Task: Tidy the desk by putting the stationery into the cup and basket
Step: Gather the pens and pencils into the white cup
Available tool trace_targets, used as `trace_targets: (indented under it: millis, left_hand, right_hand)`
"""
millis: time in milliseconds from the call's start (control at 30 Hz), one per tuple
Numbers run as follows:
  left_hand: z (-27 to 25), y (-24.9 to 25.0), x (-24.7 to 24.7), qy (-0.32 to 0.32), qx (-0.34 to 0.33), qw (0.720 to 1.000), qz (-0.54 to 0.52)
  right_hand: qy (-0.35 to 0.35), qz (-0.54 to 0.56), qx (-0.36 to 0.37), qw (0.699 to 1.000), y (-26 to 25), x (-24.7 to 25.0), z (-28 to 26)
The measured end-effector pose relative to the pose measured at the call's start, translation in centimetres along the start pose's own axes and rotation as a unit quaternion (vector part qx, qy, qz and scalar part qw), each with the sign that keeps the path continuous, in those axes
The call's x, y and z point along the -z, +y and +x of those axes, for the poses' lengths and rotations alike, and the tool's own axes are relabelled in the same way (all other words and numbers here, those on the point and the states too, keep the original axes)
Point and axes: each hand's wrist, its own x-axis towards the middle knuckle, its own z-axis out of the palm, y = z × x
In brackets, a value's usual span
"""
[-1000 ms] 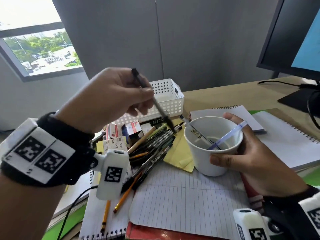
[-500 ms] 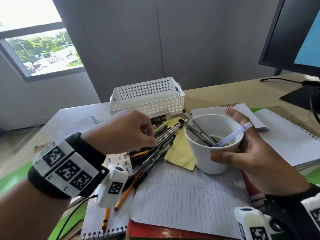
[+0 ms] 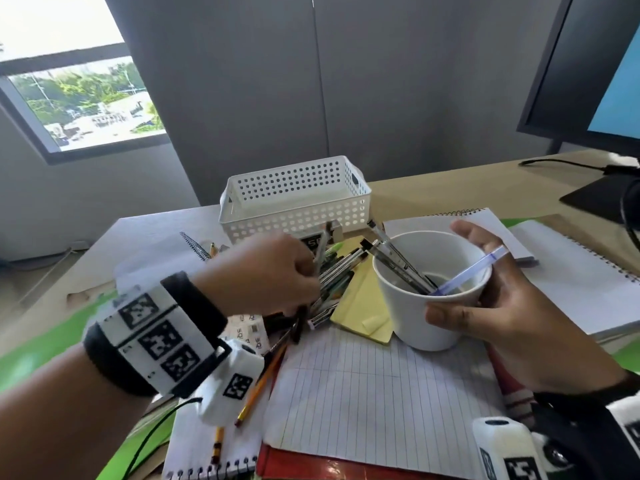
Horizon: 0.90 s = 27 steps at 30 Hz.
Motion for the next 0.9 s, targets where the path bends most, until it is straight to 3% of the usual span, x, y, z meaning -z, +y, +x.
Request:
trace_targets:
  millis: [67,133,200,233,367,567,700,900]
  left_hand:
    - [-0.8,0.9,2.0,0.062,-0.031,0.978,-0.197]
    - [-1.6,2.4,3.4,0.12,-0.077,0.926,-0.348]
    - [-2.0,4.0,3.4,0.135,-0.102,0.889,-0.425]
    - [-1.9,4.6,3.0,0.123,-0.109,0.887,-0.431]
    - [-1.2,4.9,1.2,0.092,-0.124,0.943,-0.296]
    - [-0.9,1.6,2.0,0.164,-0.095,0.966,-0.174]
    - [-0.3,-1.0,1.0,0.089,-0.037,0.995,0.025]
    - [0.2,-1.2,-1.7,0.014,-0.005,0.989,0.145]
  right_hand:
    - [0.0,-0.001,0.001,1.0,0.0,0.0,0.0]
    - [0.001,0.0,0.001,1.0,0.0,-0.1,0.0]
    - [0.001,0.004,-0.003,1.0,0.1,0.0,0.0]
    - [0.0,0.004,-0.004,1.0,0.1,0.0,0.0]
    - [-0.004,-0.009,-0.004,1.0,0.3,0.0,0.1]
    - [-0.007,0.0,0.004,1.0,0.4,0.3,0.1]
    - [-0.024,0.016,0.007,1.0,0.5,0.3,0.2]
    - [-0.02,0.022,0.007,1.0,0.9,0.4,0.5]
